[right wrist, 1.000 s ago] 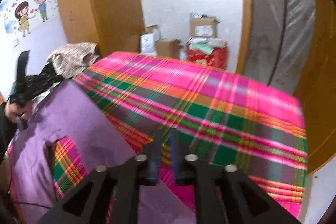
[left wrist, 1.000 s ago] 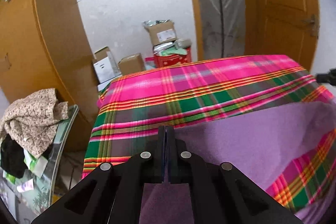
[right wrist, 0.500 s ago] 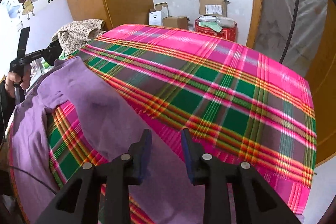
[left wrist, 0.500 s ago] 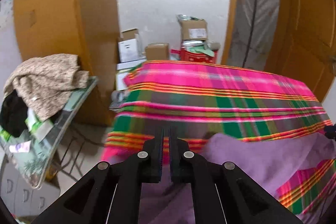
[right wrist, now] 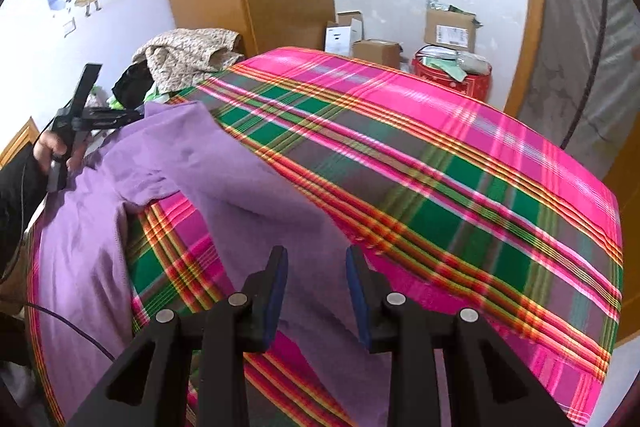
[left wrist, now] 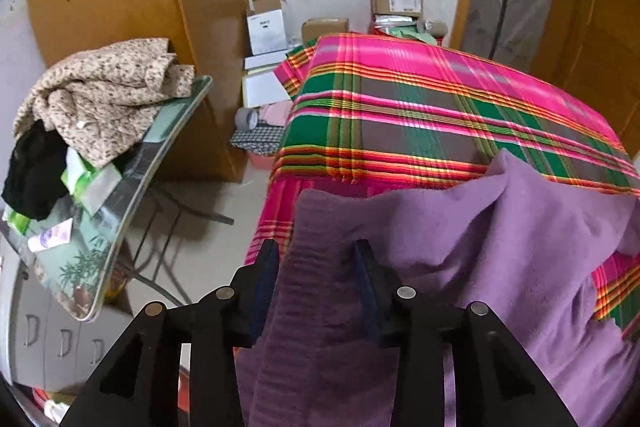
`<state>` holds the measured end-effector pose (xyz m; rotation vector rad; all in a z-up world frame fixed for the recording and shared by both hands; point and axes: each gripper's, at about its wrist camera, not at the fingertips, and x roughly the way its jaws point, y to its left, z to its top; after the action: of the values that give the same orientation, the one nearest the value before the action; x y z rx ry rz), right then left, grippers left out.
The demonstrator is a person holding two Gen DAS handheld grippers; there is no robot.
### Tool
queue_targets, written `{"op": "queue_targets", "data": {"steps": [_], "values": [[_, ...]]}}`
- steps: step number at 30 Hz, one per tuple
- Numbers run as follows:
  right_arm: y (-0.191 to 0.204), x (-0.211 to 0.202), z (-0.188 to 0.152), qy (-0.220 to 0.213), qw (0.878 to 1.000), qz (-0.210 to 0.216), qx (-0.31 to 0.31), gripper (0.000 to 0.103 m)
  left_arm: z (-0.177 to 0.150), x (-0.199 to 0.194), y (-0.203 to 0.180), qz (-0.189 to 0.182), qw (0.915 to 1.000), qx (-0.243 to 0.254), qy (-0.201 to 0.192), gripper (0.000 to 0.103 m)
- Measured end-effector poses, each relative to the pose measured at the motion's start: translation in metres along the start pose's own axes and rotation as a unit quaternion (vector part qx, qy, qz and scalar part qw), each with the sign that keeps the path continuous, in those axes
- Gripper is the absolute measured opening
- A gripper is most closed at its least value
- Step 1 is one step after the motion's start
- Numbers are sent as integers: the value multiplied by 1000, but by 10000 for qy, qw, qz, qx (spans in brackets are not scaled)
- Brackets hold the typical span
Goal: Fold clothes
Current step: 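Move the left gripper to the ribbed hem and grasp it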
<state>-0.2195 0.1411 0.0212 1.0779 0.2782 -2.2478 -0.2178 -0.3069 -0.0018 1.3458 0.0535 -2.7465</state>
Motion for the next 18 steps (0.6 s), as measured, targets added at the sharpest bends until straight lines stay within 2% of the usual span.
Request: {"op": "queue_targets", "data": {"steps": [5,8,11,13,15,18], "values": [[-1,5,-3,93,9999,-49,5,31,4,11,-4,-65,9999,85,-41,44],[-3,6,-4,109,9999,-79,42,31,3,11,-14,64,9993,361,-108,26],[-6,8,-4,103,9999,-95,80,31,3,11,-22,213,9978,611,-150,24],[-6,8,-4,90,9999,-104,79,31,6,9,-19,472,9967,596,-267,14],[-5,7,-3,73,9999,-114,75,31,10,7,-15,726,9950,565,-386,12],[-6,5,-3,33,9999,-129,84,31,24,4,8,1005,9930,50,-618,12]]}}
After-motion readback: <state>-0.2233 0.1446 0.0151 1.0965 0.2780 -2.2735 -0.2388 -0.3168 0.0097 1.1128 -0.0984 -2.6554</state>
